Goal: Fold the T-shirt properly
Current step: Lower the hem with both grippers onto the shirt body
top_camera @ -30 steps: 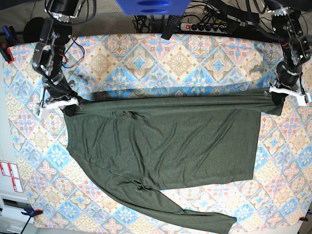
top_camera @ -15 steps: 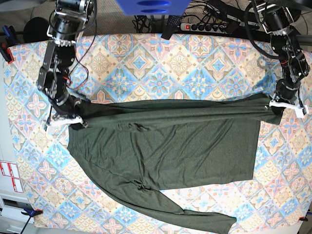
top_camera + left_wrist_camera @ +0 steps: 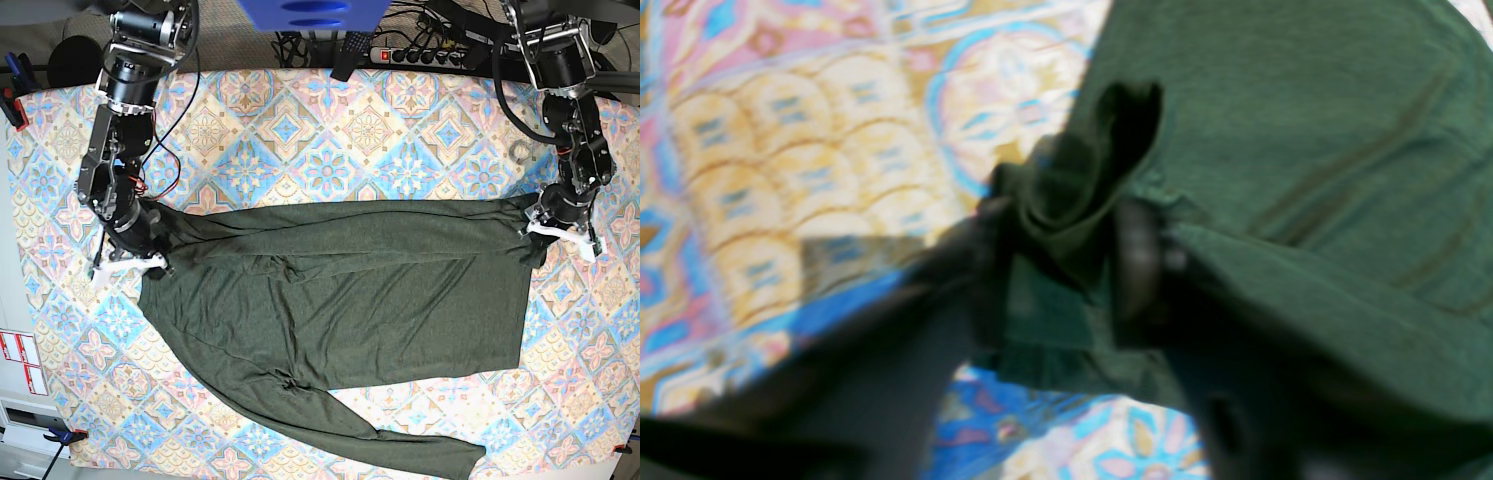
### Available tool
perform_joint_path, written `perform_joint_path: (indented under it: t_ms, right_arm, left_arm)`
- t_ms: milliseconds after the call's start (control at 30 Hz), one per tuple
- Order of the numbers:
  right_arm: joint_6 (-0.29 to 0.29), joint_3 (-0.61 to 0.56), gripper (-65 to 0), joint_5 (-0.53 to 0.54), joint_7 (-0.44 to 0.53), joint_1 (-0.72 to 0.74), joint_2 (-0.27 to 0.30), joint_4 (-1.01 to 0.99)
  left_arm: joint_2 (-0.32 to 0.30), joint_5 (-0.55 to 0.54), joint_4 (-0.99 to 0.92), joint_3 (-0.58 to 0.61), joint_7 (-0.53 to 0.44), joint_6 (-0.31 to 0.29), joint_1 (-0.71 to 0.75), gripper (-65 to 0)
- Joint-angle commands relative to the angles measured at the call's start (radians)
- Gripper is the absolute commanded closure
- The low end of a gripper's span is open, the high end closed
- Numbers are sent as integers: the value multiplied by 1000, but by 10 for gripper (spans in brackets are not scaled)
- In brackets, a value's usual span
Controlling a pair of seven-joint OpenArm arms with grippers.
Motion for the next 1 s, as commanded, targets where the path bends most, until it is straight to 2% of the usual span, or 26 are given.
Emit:
perform_joint_path:
  t_ms: [0, 100, 267, 333, 800, 967]
  right_arm:
    - [14, 3, -199, 15, 19, 14, 11, 47]
    - [14, 11, -203, 18, 19, -43, 13, 99]
    - [14, 12, -203, 18, 19, -150, 13, 196]
    - [14, 12, -203, 18, 19, -176, 13, 205]
    - [14, 5, -203, 18, 21, -198, 13, 199]
    - [14, 6, -203, 18, 24, -205, 13, 202]
  left_arm:
    - [-28, -5, 20, -8, -19, 5, 11, -323]
    - [-62, -42, 87, -8, -19, 6, 88, -386]
    - [-63, -117, 311, -42, -19, 9, 275, -384]
    - [-59, -128, 346, -42, -19, 9, 314, -384]
    - [6, -116, 147, -39, -21, 9, 199, -384]
    - [50, -51, 92, -38, -24, 6, 146, -384]
